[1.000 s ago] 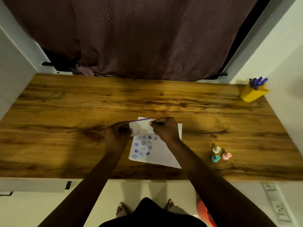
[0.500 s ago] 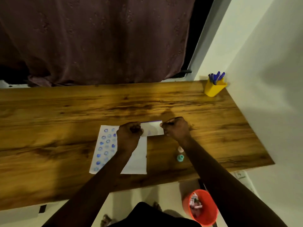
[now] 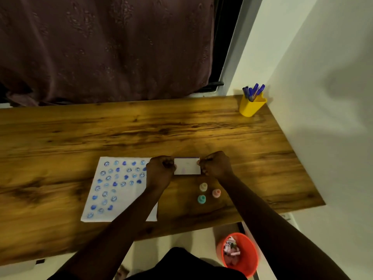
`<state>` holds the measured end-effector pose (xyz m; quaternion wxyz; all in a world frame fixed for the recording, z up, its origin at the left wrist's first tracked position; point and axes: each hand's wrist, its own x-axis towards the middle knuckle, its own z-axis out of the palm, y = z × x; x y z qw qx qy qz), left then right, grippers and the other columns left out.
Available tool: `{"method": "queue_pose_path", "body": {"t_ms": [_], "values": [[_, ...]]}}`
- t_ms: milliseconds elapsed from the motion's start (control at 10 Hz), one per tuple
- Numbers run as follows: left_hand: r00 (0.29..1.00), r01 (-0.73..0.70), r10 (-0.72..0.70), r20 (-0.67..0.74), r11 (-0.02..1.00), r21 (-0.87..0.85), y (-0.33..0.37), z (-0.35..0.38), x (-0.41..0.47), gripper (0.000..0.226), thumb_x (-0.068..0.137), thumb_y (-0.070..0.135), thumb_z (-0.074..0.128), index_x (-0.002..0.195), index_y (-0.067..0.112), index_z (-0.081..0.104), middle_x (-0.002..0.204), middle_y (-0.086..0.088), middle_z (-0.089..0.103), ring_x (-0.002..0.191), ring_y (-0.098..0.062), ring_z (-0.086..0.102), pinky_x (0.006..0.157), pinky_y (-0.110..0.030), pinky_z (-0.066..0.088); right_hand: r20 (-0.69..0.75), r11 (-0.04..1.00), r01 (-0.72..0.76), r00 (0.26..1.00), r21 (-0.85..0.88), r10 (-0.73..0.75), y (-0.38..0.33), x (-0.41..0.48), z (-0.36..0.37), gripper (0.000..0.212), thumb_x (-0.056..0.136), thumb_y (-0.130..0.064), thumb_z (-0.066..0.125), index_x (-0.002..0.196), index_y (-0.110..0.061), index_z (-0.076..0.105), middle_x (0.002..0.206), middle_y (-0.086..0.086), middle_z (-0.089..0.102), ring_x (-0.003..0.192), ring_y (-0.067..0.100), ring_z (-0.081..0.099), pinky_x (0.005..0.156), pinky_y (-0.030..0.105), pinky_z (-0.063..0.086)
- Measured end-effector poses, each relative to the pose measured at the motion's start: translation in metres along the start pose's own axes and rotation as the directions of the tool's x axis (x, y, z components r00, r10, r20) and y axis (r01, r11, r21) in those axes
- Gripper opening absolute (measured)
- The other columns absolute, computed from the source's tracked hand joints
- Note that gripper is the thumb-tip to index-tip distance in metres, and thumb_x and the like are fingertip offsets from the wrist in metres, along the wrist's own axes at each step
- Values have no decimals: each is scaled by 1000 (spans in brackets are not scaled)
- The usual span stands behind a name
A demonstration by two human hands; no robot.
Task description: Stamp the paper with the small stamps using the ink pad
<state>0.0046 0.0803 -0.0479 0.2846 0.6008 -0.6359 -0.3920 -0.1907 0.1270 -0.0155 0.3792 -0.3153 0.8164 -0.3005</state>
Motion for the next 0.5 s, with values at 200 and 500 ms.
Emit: {"method": "queue_pose_path", "body": {"t_ms": [200,500], "values": [[1000,2,-2,5,998,67,-2,2,2,22,83,13,82,104,12,82,105,-7,82,98,-19,75,88,-25,49,-9,999,45,999,-19,-45,7,4,2,18,80,-16,86,84,1,80,71,12,76,65,24,75,69,44,66],[996,-84,84,-5,994,65,8,-13,-1,10,91,13,75,98,11,81,100,-7,81,87,-7,67,69,-5,38,-17,959,168,984,-226,-176,-6,-4,0,17,85,-24,81,90,-7,78,93,7,78,91,21,73,72,28,53]]}}
